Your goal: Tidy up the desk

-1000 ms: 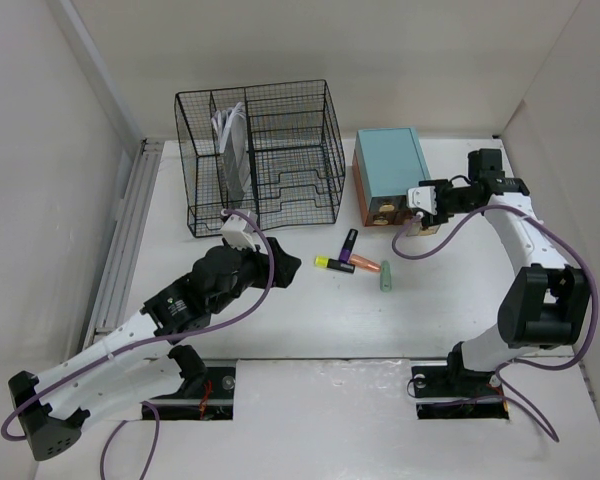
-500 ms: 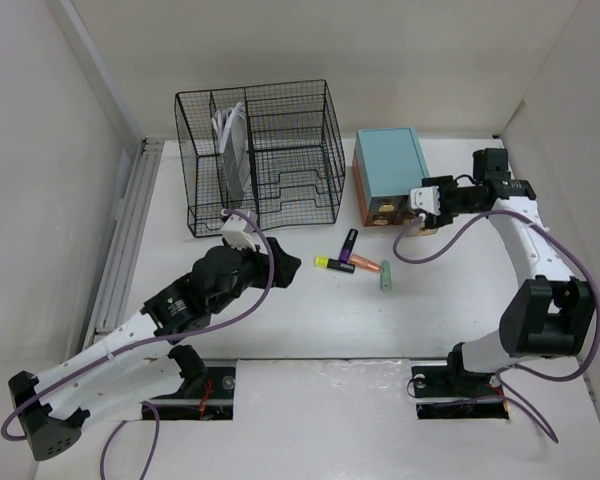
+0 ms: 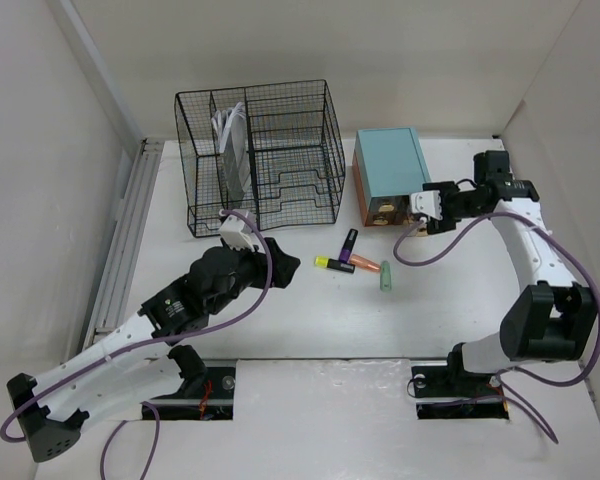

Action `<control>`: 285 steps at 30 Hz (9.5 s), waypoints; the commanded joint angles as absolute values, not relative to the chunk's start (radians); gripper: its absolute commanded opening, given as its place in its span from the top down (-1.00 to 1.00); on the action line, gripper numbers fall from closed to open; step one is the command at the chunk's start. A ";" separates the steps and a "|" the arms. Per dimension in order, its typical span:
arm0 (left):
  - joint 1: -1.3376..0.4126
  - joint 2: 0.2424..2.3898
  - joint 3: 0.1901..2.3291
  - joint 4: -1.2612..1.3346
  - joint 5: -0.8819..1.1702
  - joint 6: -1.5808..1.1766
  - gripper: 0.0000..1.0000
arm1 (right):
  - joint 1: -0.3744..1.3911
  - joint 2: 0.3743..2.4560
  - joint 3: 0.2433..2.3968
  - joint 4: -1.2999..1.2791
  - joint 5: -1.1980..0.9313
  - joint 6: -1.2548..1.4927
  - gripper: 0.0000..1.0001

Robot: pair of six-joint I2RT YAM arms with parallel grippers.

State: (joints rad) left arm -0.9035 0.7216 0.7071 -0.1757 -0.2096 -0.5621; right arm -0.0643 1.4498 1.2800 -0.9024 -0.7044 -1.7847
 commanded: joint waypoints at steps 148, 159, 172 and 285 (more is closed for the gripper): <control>-0.899 2.289 1.373 0.750 -0.350 -1.238 0.04 | -0.149 0.769 0.982 -0.193 -0.785 -0.028 1.00; -0.881 2.309 1.411 0.772 -0.383 -1.197 0.11 | -0.149 0.750 0.973 -0.193 -0.805 -0.037 1.00; -0.871 2.327 1.422 0.813 -0.347 -1.158 0.40 | -0.149 0.741 0.963 -0.193 -0.824 -0.046 1.00; -1.249 0.713 0.394 0.063 -0.528 -0.822 -0.54 | 0.259 1.219 1.184 -0.919 -0.326 -0.661 -0.26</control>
State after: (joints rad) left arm -1.2373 0.7494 0.4175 0.0906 -0.4915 -0.7918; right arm 0.2436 1.1763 1.0893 -0.8948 -0.3988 -0.7391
